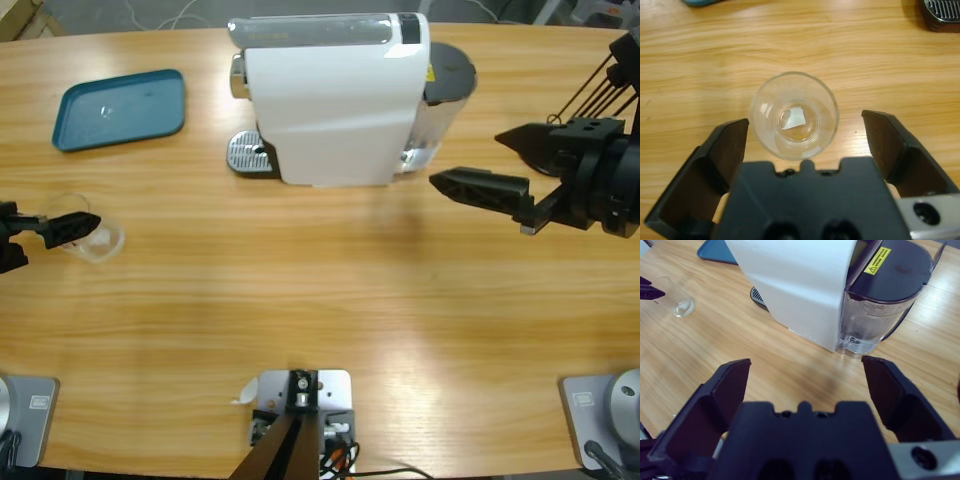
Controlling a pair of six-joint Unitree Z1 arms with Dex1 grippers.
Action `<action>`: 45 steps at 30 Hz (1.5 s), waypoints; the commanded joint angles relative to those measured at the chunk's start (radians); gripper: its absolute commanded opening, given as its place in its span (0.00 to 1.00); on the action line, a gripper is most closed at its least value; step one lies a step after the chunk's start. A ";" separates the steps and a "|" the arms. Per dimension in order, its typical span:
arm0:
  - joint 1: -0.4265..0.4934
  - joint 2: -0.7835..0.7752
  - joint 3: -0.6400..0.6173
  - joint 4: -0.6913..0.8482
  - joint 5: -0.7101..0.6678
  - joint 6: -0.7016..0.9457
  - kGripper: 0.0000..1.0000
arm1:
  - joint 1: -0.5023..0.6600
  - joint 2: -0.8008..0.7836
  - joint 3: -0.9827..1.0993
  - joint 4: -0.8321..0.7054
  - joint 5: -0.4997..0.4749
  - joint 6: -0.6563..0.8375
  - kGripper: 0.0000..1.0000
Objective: Pour coffee
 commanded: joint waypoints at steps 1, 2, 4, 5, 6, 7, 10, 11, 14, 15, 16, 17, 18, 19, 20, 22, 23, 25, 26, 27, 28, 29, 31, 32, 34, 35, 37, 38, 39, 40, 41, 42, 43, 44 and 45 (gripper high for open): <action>-0.010 0.109 0.009 -0.010 0.021 -0.021 0.99 | 0.013 -0.008 0.064 -0.010 -0.019 0.017 1.00; -0.010 0.117 0.006 -0.010 0.021 -0.020 0.99 | 0.013 -0.009 0.068 -0.010 -0.020 0.018 1.00; -0.010 0.113 0.007 -0.009 0.034 -0.027 1.00 | 0.013 -0.009 0.075 -0.011 -0.021 0.019 1.00; -0.007 0.106 0.008 -0.008 0.044 -0.030 1.00 | 0.013 -0.008 0.077 -0.014 -0.021 0.020 1.00; 0.000 0.100 0.009 -0.008 0.047 -0.032 1.00 | 0.013 -0.007 0.079 -0.017 -0.020 0.020 1.00; 0.004 0.100 0.009 -0.008 0.047 -0.033 1.00 | 0.013 -0.006 0.079 -0.018 -0.019 0.020 1.00; 0.018 0.098 0.008 -0.010 0.046 -0.035 1.00 | 0.013 -0.002 0.079 -0.025 -0.016 0.020 1.00; 0.021 0.098 0.009 -0.010 0.044 -0.033 1.00 | 0.013 -0.002 0.079 -0.025 -0.016 0.020 1.00; 0.023 0.100 0.009 -0.010 0.036 -0.029 0.98 | 0.013 -0.002 0.085 -0.026 -0.016 0.020 1.00; 0.024 0.101 0.009 -0.010 0.036 -0.029 0.98 | 0.013 -0.002 0.085 -0.026 -0.016 0.020 1.00; 0.027 0.102 0.010 -0.010 0.035 -0.031 0.97 | 0.013 -0.003 0.085 -0.026 -0.015 0.020 1.00; 0.033 0.104 0.012 -0.011 0.034 -0.033 0.95 | 0.013 -0.005 0.085 -0.026 -0.016 0.020 1.00; 0.040 0.104 0.015 -0.012 0.032 -0.033 0.95 | 0.013 -0.006 0.085 -0.027 -0.016 0.020 1.00; 0.044 0.105 0.015 -0.012 0.028 -0.031 0.95 | 0.013 -0.007 0.086 -0.027 -0.016 0.020 1.00; 0.045 0.108 0.014 -0.013 0.025 -0.029 0.95 | 0.013 -0.008 0.088 -0.027 -0.016 0.020 1.00; 0.050 0.119 0.014 -0.016 0.019 -0.027 0.95 | 0.013 -0.009 0.092 -0.027 -0.016 0.020 1.00; 0.054 0.124 0.014 -0.020 0.015 -0.027 0.95 | 0.013 -0.010 0.093 -0.028 -0.016 0.020 1.00; 0.057 0.141 0.014 -0.025 0.008 -0.026 0.95 | 0.013 -0.009 0.094 -0.029 -0.018 0.020 1.00; 0.057 0.152 0.011 -0.025 0.002 -0.025 0.95 | 0.013 -0.008 0.095 -0.031 -0.019 0.020 1.00; 0.058 0.157 0.010 -0.025 -0.003 -0.025 0.93 | 0.013 -0.006 0.096 -0.036 -0.019 0.020 1.00; 0.061 0.158 0.012 -0.026 -0.005 -0.026 0.89 | 0.013 -0.002 0.098 -0.040 -0.019 0.020 1.00; 0.064 0.163 0.012 -0.027 -0.008 -0.028 0.83 | 0.013 0.002 0.099 -0.045 -0.019 0.021 1.00; 0.071 0.175 0.012 -0.028 -0.013 -0.033 0.75 | 0.012 0.009 0.099 -0.052 -0.021 0.023 1.00; 0.075 0.177 0.014 -0.033 -0.013 -0.035 0.71 | 0.012 0.012 0.099 -0.055 -0.021 0.023 1.00; 0.086 0.177 0.021 -0.043 -0.013 -0.033 0.66 | 0.012 0.018 0.100 -0.059 -0.021 0.023 1.00; 0.089 0.176 0.025 -0.050 -0.013 -0.033 0.62 | 0.012 0.021 0.100 -0.061 -0.021 0.023 1.00; 0.094 0.177 0.029 -0.055 -0.013 -0.031 0.54 | 0.012 0.028 0.100 -0.065 -0.021 0.023 1.00; 0.094 0.176 0.029 -0.055 -0.013 -0.030 0.53 | 0.011 0.031 0.100 -0.069 -0.021 0.023 1.00; 0.094 0.176 0.029 -0.055 -0.013 -0.030 0.52 | 0.010 0.034 0.100 -0.072 -0.021 0.023 1.00; 0.094 0.176 0.029 -0.055 -0.013 -0.030 0.52 | 0.010 0.037 0.100 -0.075 -0.021 0.024 1.00; 0.094 0.170 0.030 -0.057 -0.013 -0.028 0.52 | 0.010 0.041 0.100 -0.077 -0.022 0.026 1.00; 0.094 0.162 0.031 -0.060 -0.013 -0.017 0.52 | 0.010 0.045 0.101 -0.081 -0.022 0.027 1.00; 0.094 0.147 0.027 -0.061 -0.013 0.008 0.52 | 0.010 0.048 0.102 -0.084 -0.022 0.028 1.00; 0.094 0.125 0.019 -0.061 -0.013 0.044 0.52 | 0.010 0.052 0.102 -0.089 -0.022 0.029 1.00; 0.094 0.092 0.007 -0.063 -0.015 0.090 0.52 | 0.010 0.056 0.103 -0.095 -0.022 0.030 1.00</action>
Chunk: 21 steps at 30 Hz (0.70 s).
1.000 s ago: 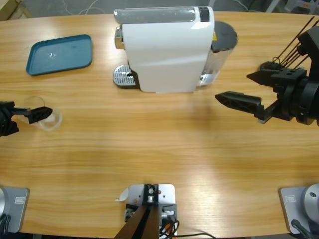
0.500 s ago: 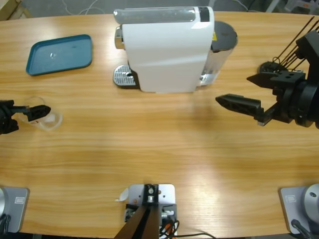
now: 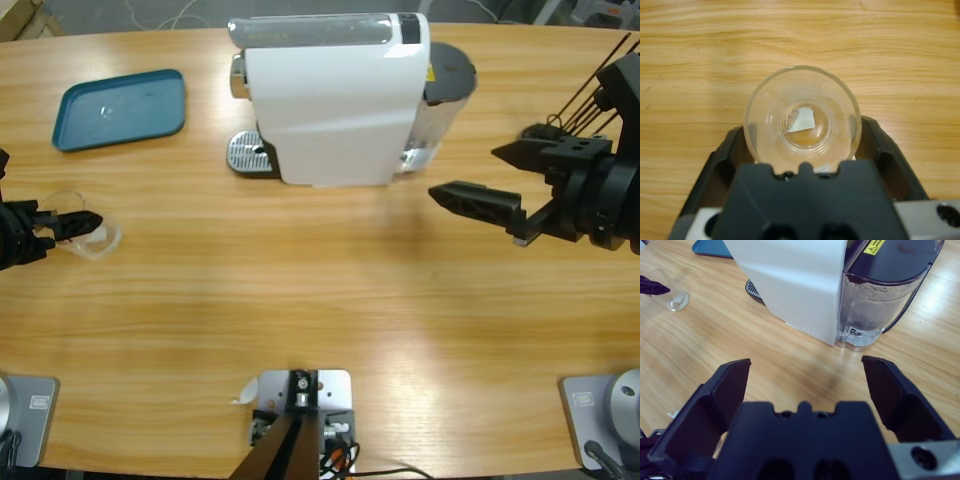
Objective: Pour coffee
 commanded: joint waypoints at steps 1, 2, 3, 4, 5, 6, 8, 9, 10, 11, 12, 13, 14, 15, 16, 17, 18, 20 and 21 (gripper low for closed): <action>0.008 -0.076 -0.006 -0.020 -0.014 0.169 0.52 | 0.010 0.055 0.038 -0.037 -0.021 0.015 1.00; 0.008 -0.097 -0.018 -0.020 -0.017 0.227 0.52 | 0.010 0.061 0.038 -0.044 -0.022 0.015 1.00; 0.008 -0.112 -0.027 -0.023 -0.017 0.277 0.52 | 0.010 0.066 0.038 -0.050 -0.023 0.015 1.00; 0.008 -0.122 -0.031 -0.040 -0.020 0.331 0.52 | 0.010 0.073 0.038 -0.058 -0.023 0.015 1.00; 0.008 -0.130 -0.031 -0.066 -0.031 0.381 0.52 | 0.010 0.078 0.038 -0.062 -0.023 0.015 1.00; 0.008 -0.136 -0.029 -0.101 -0.052 0.439 0.53 | 0.010 0.080 0.038 -0.064 -0.023 0.015 1.00; 0.008 -0.139 -0.026 -0.178 -0.105 0.573 0.53 | 0.010 0.080 0.036 -0.064 -0.025 0.015 1.00; 0.009 -0.147 -0.022 -0.230 -0.182 0.633 0.53 | 0.009 0.077 0.036 -0.063 -0.025 0.012 1.00; 0.025 -0.154 -0.021 -0.264 -0.249 0.676 0.53 | 0.009 0.073 0.035 -0.060 -0.024 0.007 1.00; 0.054 -0.158 -0.022 -0.289 -0.310 0.707 0.54 | 0.007 0.066 0.033 -0.057 -0.023 0.003 1.00; 0.093 -0.160 -0.022 -0.310 -0.375 0.728 0.54 | 0.007 0.057 0.033 -0.055 -0.022 0.000 1.00; 0.141 -0.159 -0.022 -0.327 -0.445 0.751 0.53 | 0.007 0.048 0.032 -0.052 -0.020 -0.005 1.00; 0.186 -0.152 -0.021 -0.344 -0.510 0.775 0.53 | 0.007 0.039 0.028 -0.040 -0.020 -0.009 1.00; 0.236 -0.141 -0.021 -0.363 -0.576 0.805 0.53 | 0.007 0.031 0.021 -0.022 -0.021 -0.012 1.00; 0.279 -0.125 -0.022 -0.378 -0.631 0.844 0.53 | 0.007 0.023 0.018 -0.006 -0.021 -0.015 1.00; 0.316 -0.104 -0.022 -0.395 -0.682 0.879 0.53 | 0.007 0.016 0.014 0.013 -0.021 -0.018 1.00; 0.338 -0.080 -0.025 -0.407 -0.719 0.917 0.53 | 0.006 0.012 0.012 0.025 -0.021 -0.019 1.00; 0.351 -0.015 -0.049 -0.418 -0.776 0.998 0.53 | 0.006 0.015 0.008 0.038 -0.019 -0.020 1.00; 0.351 0.017 -0.068 -0.418 -0.803 1.024 0.53 | 0.005 0.021 0.001 0.044 -0.017 -0.021 1.00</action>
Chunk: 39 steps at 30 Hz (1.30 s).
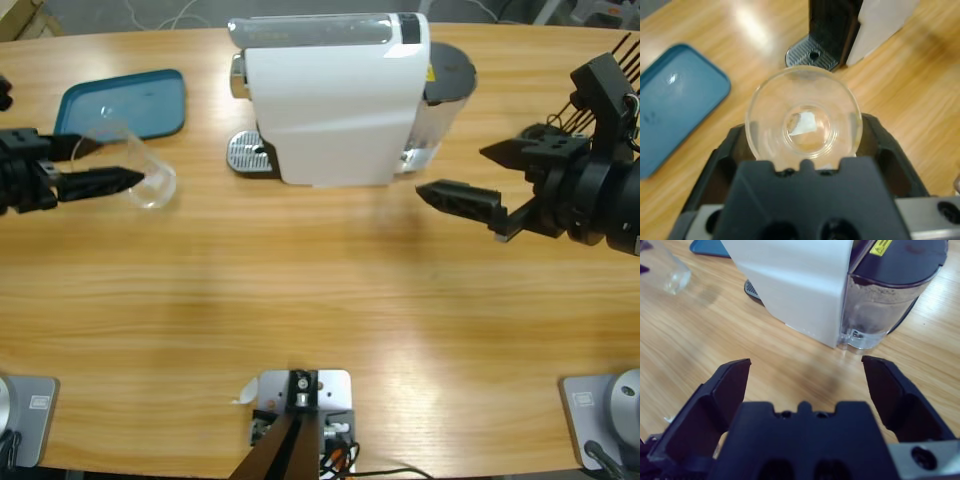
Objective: Pour coffee
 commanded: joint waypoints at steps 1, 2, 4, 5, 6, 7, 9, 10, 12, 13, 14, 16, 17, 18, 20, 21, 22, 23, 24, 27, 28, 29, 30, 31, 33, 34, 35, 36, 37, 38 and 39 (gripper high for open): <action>0.123 0.180 -0.062 -0.075 -0.268 0.242 0.53 | 0.003 -0.015 -0.008 0.072 -0.011 -0.018 1.00; 0.123 0.208 -0.082 -0.073 -0.287 0.271 0.53 | 0.000 -0.007 -0.015 0.073 -0.009 -0.020 1.00; 0.140 0.249 -0.119 -0.048 -0.316 0.359 0.53 | -0.019 0.010 -0.026 0.072 -0.002 -0.022 1.00; 0.164 0.263 -0.133 -0.033 -0.341 0.389 0.53 | -0.029 0.017 -0.029 0.068 0.001 -0.023 1.00; 0.185 0.274 -0.145 -0.019 -0.362 0.422 0.53 | -0.032 0.020 -0.030 0.064 0.001 -0.023 1.00; 0.202 0.283 -0.159 0.004 -0.375 0.458 0.53 | -0.033 0.024 -0.031 0.062 0.002 -0.023 1.00; 0.217 0.303 -0.202 0.060 -0.382 0.532 0.53 | -0.034 0.033 -0.029 0.059 0.002 -0.024 1.00; 0.218 0.325 -0.236 0.101 -0.383 0.581 0.53 | -0.035 0.038 -0.028 0.056 0.002 -0.024 1.00; 0.218 0.369 -0.273 0.124 -0.416 0.606 0.53 | -0.036 0.045 -0.028 0.050 0.002 -0.024 1.00; 0.218 0.390 -0.284 0.124 -0.441 0.607 0.53 | -0.036 0.047 -0.028 0.049 0.002 -0.024 1.00; 0.218 0.407 -0.292 0.124 -0.460 0.610 0.53 | -0.036 0.049 -0.028 0.049 0.002 -0.024 1.00; 0.220 0.436 -0.304 0.123 -0.480 0.616 0.53 | -0.039 0.049 -0.025 0.049 0.002 -0.024 1.00; 0.221 0.450 -0.311 0.123 -0.485 0.620 0.53 | -0.040 0.050 -0.024 0.049 0.002 -0.024 1.00; 0.222 0.462 -0.321 0.122 -0.489 0.620 0.53 | -0.043 0.051 -0.024 0.047 0.003 -0.025 1.00; 0.227 0.481 -0.340 0.120 -0.500 0.620 0.53 | -0.044 0.055 -0.024 0.044 0.004 -0.026 1.00; 0.231 0.492 -0.348 0.120 -0.500 0.620 0.53 | -0.046 0.057 -0.024 0.042 0.006 -0.026 1.00; 0.233 0.498 -0.353 0.120 -0.500 0.620 0.53 | -0.047 0.059 -0.023 0.040 0.008 -0.026 1.00; 0.236 0.508 -0.357 0.120 -0.500 0.621 0.53 | -0.047 0.060 -0.023 0.038 0.009 -0.026 1.00; 0.237 0.520 -0.359 0.120 -0.500 0.623 0.53 | -0.049 0.062 -0.023 0.036 0.011 -0.026 1.00; 0.243 0.563 -0.357 0.116 -0.503 0.635 0.53 | -0.054 0.066 -0.023 0.028 0.013 -0.027 1.00; 0.244 0.570 -0.358 0.109 -0.507 0.638 0.53 | -0.056 0.068 -0.022 0.026 0.015 -0.027 1.00; 0.244 0.574 -0.359 0.099 -0.509 0.639 0.53 | -0.057 0.069 -0.021 0.025 0.016 -0.027 1.00; 0.244 0.579 -0.360 0.089 -0.509 0.640 0.53 | -0.058 0.071 -0.019 0.022 0.017 -0.027 1.00; 0.244 0.586 -0.365 0.085 -0.509 0.641 0.53 | -0.060 0.074 -0.018 0.018 0.019 -0.027 1.00; 0.243 0.599 -0.379 0.083 -0.509 0.648 0.53 | -0.063 0.080 -0.018 0.012 0.021 -0.029 1.00; 0.240 0.605 -0.386 0.079 -0.509 0.648 0.53 | -0.064 0.081 -0.018 0.011 0.021 -0.029 1.00; 0.235 0.613 -0.395 0.078 -0.509 0.649 0.53 | -0.064 0.081 -0.018 0.011 0.021 -0.029 1.00; 0.225 0.622 -0.406 0.078 -0.506 0.648 0.53 | -0.064 0.079 -0.017 0.011 0.021 -0.029 1.00; 0.218 0.631 -0.414 0.077 -0.500 0.648 0.53 | -0.064 0.078 -0.017 0.011 0.021 -0.029 1.00; 0.213 0.640 -0.420 0.077 -0.498 0.648 0.53 | -0.064 0.078 -0.017 0.011 0.021 -0.029 1.00; 0.209 0.648 -0.425 0.077 -0.496 0.649 0.53 | -0.064 0.077 -0.017 0.011 0.020 -0.029 1.00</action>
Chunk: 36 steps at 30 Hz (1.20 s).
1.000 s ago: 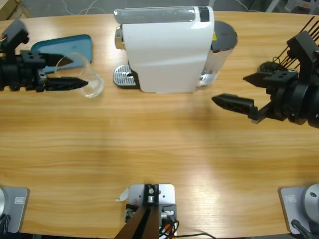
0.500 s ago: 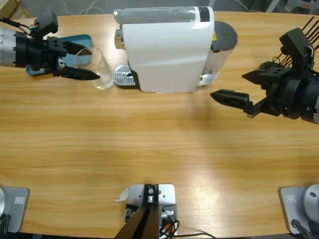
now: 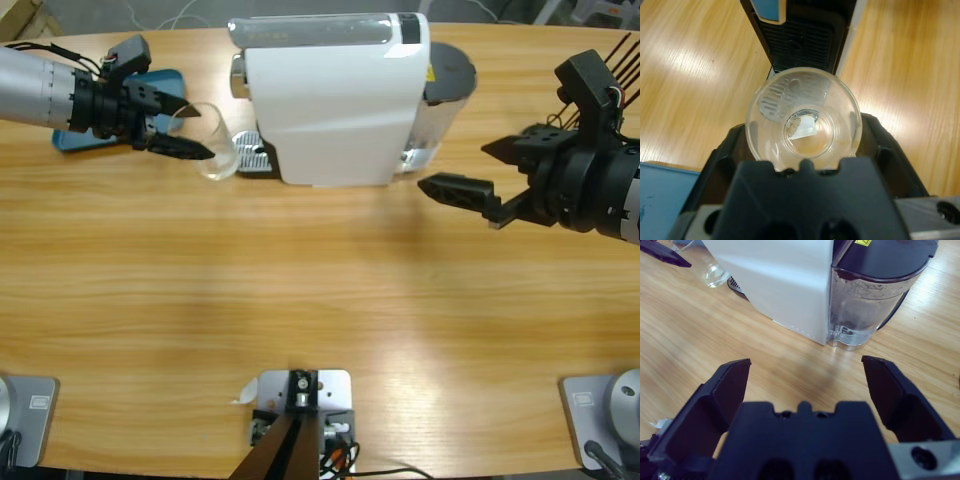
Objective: Pour coffee
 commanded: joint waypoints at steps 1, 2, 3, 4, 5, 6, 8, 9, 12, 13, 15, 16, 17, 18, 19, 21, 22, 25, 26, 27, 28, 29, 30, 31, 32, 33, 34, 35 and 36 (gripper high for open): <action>-0.031 0.106 -0.063 -0.019 0.002 0.014 0.53 | -0.015 0.031 0.014 -0.013 0.009 -0.019 1.00; -0.032 0.113 -0.066 -0.019 0.003 0.014 0.53 | -0.015 0.028 0.014 -0.013 0.007 -0.019 1.00; -0.034 0.120 -0.070 -0.020 0.004 0.015 0.53 | -0.015 0.022 0.014 -0.013 0.004 -0.020 1.00; -0.035 0.125 -0.073 -0.020 0.005 0.015 0.53 | -0.015 0.010 0.013 -0.011 0.000 -0.022 1.00; -0.038 0.130 -0.074 -0.020 0.005 0.015 0.53 | -0.015 -0.007 0.008 -0.002 -0.002 -0.027 1.00; -0.039 0.133 -0.074 -0.021 0.008 0.015 0.53 | -0.015 -0.031 0.001 0.017 -0.003 -0.029 1.00; -0.040 0.142 -0.074 -0.029 0.014 0.016 0.53 | -0.015 -0.081 -0.008 0.065 -0.004 -0.035 1.00; -0.040 0.147 -0.075 -0.035 0.017 0.016 0.53 | -0.015 -0.104 -0.011 0.087 -0.004 -0.040 1.00; -0.045 0.163 -0.093 -0.037 0.020 0.016 0.53 | -0.015 -0.158 -0.019 0.144 -0.004 -0.063 1.00; -0.047 0.169 -0.099 -0.037 0.021 0.016 0.53 | -0.015 -0.167 -0.019 0.152 -0.004 -0.063 1.00; -0.049 0.177 -0.109 -0.039 0.023 0.016 0.53 | -0.015 -0.171 -0.017 0.155 -0.004 -0.063 1.00; -0.050 0.181 -0.114 -0.039 0.023 0.016 0.53 | -0.015 -0.168 -0.018 0.155 -0.004 -0.063 1.00; -0.050 0.184 -0.119 -0.039 0.023 0.015 0.53 | -0.015 -0.163 -0.018 0.154 -0.004 -0.063 1.00; -0.051 0.187 -0.121 -0.039 0.023 0.015 0.53 | -0.015 -0.160 -0.019 0.151 -0.004 -0.063 1.00; -0.051 0.188 -0.121 -0.039 0.023 0.015 0.53 | -0.015 -0.157 -0.019 0.149 -0.004 -0.063 1.00; -0.051 0.192 -0.119 -0.038 0.023 0.016 0.53 | -0.015 -0.154 -0.019 0.149 -0.005 -0.063 1.00; -0.051 0.196 -0.119 -0.039 0.023 0.016 0.53 | -0.015 -0.153 -0.019 0.149 -0.005 -0.063 1.00; -0.062 0.205 -0.123 -0.041 0.023 0.015 0.53 | -0.015 -0.146 -0.018 0.145 -0.004 -0.063 1.00; -0.067 0.207 -0.124 -0.042 0.023 0.015 0.53 | -0.015 -0.143 -0.018 0.143 -0.004 -0.063 1.00; -0.071 0.208 -0.126 -0.042 0.023 0.015 0.53 | -0.015 -0.140 -0.016 0.140 -0.004 -0.063 1.00; -0.074 0.209 -0.127 -0.043 0.022 0.015 0.53 | -0.015 -0.137 -0.016 0.137 -0.004 -0.063 1.00; -0.075 0.208 -0.126 -0.044 0.019 0.013 0.53 | -0.015 -0.133 -0.016 0.133 -0.004 -0.063 1.00; -0.076 0.204 -0.126 -0.044 0.016 0.012 0.53 | -0.015 -0.129 -0.016 0.129 -0.004 -0.063 1.00; -0.077 0.198 -0.123 -0.043 0.015 0.011 0.53 | -0.015 -0.124 -0.016 0.126 -0.003 -0.062 1.00; -0.076 0.191 -0.120 -0.043 0.015 0.011 0.53 | -0.015 -0.118 -0.015 0.120 -0.003 -0.062 1.00; -0.073 0.188 -0.115 -0.043 0.015 0.012 0.53 | -0.015 -0.113 -0.015 0.115 -0.002 -0.062 1.00; -0.070 0.187 -0.110 -0.043 0.015 0.014 0.53 | -0.015 -0.109 -0.016 0.111 -0.002 -0.062 1.00; -0.067 0.187 -0.106 -0.043 0.015 0.015 0.54 | -0.015 -0.106 -0.017 0.111 -0.002 -0.062 1.00; -0.065 0.187 -0.104 -0.043 0.016 0.015 0.57 | -0.015 -0.107 -0.018 0.111 -0.003 -0.062 1.00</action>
